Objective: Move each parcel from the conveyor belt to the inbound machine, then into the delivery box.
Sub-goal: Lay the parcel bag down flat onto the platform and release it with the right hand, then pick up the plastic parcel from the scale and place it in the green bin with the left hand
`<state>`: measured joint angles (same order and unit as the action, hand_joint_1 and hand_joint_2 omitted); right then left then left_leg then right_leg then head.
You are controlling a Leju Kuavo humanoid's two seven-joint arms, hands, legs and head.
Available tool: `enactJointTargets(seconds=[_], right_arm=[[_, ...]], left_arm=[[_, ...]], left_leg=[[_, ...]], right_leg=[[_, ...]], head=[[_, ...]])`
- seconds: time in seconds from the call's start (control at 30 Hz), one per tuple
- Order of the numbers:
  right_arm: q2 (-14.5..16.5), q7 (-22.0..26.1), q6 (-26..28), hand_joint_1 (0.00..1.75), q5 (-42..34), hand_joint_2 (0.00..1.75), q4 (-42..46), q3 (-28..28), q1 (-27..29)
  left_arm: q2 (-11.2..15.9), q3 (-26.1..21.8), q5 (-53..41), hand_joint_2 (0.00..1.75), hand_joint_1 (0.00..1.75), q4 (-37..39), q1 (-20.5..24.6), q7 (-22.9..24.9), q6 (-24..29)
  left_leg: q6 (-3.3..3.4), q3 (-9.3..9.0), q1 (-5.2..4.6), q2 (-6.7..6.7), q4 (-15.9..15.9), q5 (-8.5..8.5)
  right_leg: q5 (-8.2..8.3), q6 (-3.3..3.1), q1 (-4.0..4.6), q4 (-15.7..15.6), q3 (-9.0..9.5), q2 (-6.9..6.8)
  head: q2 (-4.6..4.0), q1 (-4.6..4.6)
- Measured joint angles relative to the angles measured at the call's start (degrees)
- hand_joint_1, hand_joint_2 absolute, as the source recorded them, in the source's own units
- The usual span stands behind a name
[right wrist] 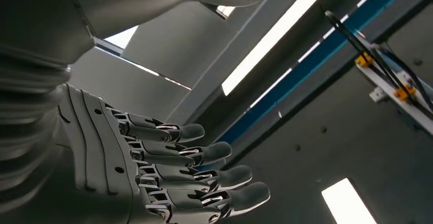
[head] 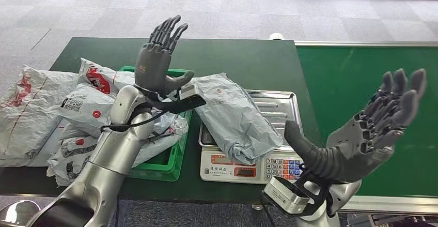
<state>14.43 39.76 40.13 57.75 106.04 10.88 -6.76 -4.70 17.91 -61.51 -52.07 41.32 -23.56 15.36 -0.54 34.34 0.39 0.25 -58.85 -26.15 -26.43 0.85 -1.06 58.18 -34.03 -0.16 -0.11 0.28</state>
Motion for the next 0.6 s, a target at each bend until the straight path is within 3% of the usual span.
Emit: enactJointTargets(seconds=[0.1,0.27,0.6], right_arm=[[0.0,-0.8,0.0,0.0,-0.9,1.75,3.1,-0.2,0.4],[0.0,-0.2,-0.1,0.0,-4.2,1.75,4.6,-1.3,0.7],[0.0,0.2,-0.1,0.0,-8.5,1.75,4.6,-4.3,1.2]], left_arm=[[-1.2,4.0,-5.9,1.75,0.0,9.7,5.6,2.5,-2.4],[-2.6,8.2,-9.9,1.75,0.0,20.3,11.0,3.5,-6.8],[-5.1,16.6,-18.8,1.75,0.0,30.3,14.6,6.1,-11.7]], left_leg=[[0.0,0.0,-0.03,0.04,0.0,0.0],[0.0,0.01,-0.04,0.07,0.0,-0.01],[0.0,0.04,-0.02,0.06,0.0,0.0]], right_leg=[[0.02,0.02,-0.03,0.0,0.0,0.04],[0.02,0.02,0.01,0.0,-0.03,0.13],[0.01,0.01,0.02,0.0,-0.04,0.13]], head=[[0.0,0.01],[0.0,0.0],[0.0,0.0]])
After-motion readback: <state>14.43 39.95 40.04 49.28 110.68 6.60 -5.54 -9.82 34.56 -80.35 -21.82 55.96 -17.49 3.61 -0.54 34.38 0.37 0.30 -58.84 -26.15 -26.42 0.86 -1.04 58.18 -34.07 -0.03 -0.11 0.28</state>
